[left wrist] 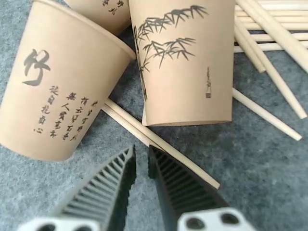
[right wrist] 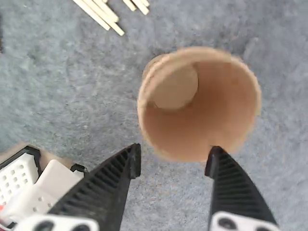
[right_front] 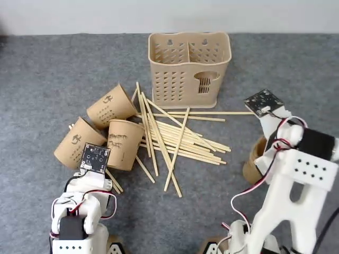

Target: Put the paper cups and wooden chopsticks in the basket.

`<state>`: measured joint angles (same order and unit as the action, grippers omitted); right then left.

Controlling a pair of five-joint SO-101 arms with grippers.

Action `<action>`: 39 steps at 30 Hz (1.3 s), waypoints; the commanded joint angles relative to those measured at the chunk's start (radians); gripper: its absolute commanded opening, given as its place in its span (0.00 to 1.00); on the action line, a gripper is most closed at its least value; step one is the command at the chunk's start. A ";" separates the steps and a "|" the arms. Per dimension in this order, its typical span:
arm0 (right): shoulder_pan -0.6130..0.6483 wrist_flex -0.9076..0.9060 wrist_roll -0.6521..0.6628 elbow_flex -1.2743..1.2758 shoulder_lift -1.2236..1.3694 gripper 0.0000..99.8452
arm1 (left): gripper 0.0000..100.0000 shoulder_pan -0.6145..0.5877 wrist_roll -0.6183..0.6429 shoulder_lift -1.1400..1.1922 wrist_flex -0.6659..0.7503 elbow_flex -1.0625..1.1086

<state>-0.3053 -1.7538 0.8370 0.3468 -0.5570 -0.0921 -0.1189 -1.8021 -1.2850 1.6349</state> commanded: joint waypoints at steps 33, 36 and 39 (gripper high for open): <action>0.153 0.278 0.014 -0.014 0.337 0.01 | 0.05 -0.006 -0.015 -0.015 -0.003 -0.036; 0.137 0.334 0.021 -0.015 0.338 0.01 | 0.05 -0.006 -0.015 -0.015 -0.003 -0.036; 0.117 0.389 0.023 -0.023 0.341 0.01 | 0.05 -0.006 -0.015 -0.015 -0.003 -0.036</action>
<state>-0.1596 -1.4223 0.8431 0.3468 -0.1795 -0.0921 -0.1189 -1.8021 -1.2850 1.6349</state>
